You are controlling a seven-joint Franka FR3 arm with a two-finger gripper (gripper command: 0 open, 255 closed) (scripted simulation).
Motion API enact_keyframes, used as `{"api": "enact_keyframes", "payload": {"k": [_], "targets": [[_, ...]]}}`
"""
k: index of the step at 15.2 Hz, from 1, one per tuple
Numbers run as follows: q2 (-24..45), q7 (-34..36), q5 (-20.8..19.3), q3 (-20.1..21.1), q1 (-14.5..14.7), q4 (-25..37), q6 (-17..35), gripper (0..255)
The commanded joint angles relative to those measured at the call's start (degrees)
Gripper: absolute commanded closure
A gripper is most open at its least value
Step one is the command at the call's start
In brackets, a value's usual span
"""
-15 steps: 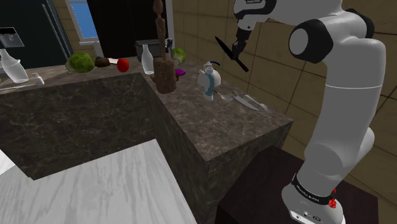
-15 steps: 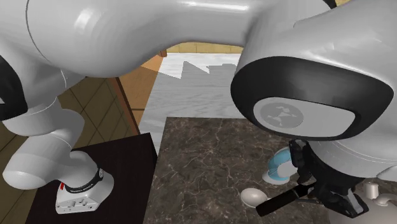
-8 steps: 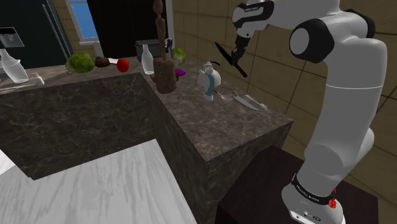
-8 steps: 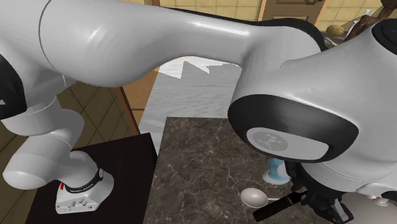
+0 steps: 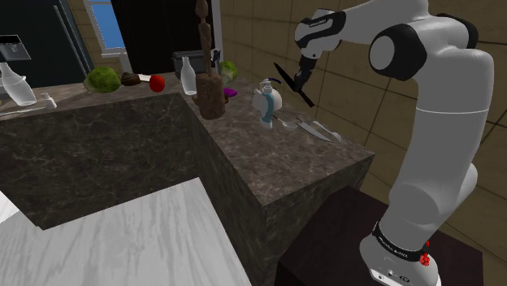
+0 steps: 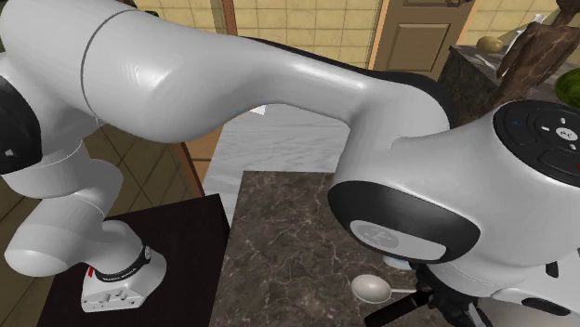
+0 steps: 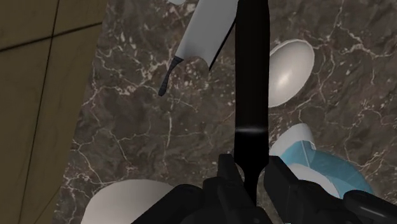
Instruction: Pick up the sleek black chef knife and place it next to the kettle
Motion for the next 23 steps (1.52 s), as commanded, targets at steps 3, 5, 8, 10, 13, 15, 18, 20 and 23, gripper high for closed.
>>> {"api": "enact_keyframes", "payload": {"k": [3,5,8,10,13,15,18,20,23], "targets": [[0.20,-0.52,0.31,0.12,0.11,-2.74,2.91,255],[0.45,-0.81,0.54,0.20,0.13,-3.93,4.32,255],[0.92,-1.26,0.92,0.33,0.14,-5.60,6.40,255],[1.29,-1.57,1.20,0.43,0.13,-6.63,7.76,255],[1.93,-2.08,1.68,0.60,0.10,-8.07,9.77,255],[2.41,-2.43,2.02,0.72,0.06,-8.95,11.09,255],[3.21,-2.98,2.59,0.94,-0.02,-10.17,13.03,255],[3.79,-3.37,2.99,1.09,-0.09,-10.91,14.30,255],[4.75,-3.97,3.63,1.36,-0.22,-11.92,16.17,255]]}}
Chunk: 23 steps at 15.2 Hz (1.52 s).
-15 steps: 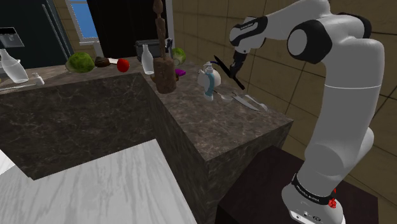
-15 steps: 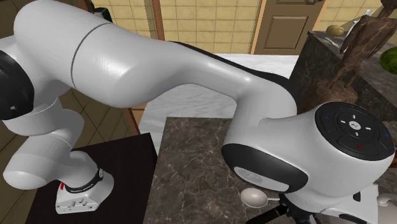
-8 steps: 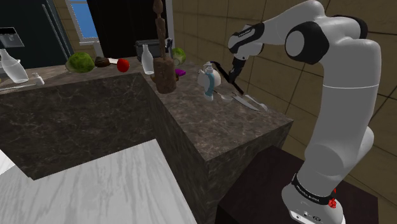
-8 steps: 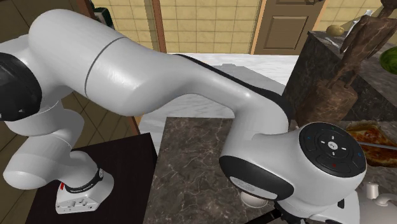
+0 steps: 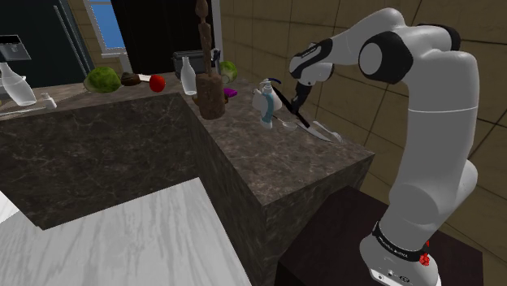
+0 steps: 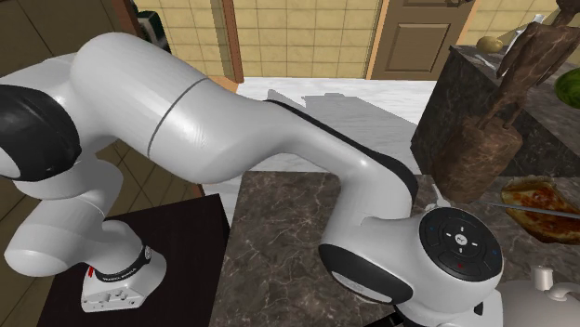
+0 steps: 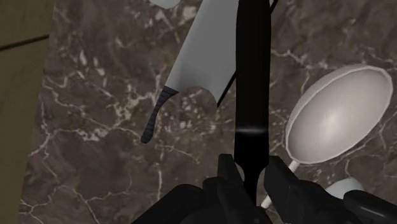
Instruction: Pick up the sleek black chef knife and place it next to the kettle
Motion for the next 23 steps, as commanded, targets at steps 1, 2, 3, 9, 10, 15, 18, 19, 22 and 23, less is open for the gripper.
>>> {"api": "enact_keyframes", "payload": {"k": [1,2,3,9,10,15,18,19,22,23], "targets": [[0.58,-0.48,0.44,0.16,-0.13,-0.74,1.27,255],[0.92,-0.70,0.67,0.26,-0.19,-1.03,1.89,255],[1.28,-0.91,0.91,0.37,-0.25,-1.31,2.49,255],[1.80,-1.22,1.25,0.52,-0.33,-1.68,3.35,255],[1.80,-1.22,1.25,0.52,-0.33,-1.68,3.35,255],[1.80,-1.22,1.25,0.52,-0.33,-1.68,3.34,0],[1.80,-1.22,1.25,0.52,-0.33,-1.68,3.34,0],[0.54,-0.85,0.64,0.19,-0.21,-1.58,2.04,0],[-2.74,0.15,-0.99,-0.62,0.06,-0.87,-1.76,0],[-2.74,0.15,-0.99,-0.62,0.06,-0.87,-1.76,0]]}}
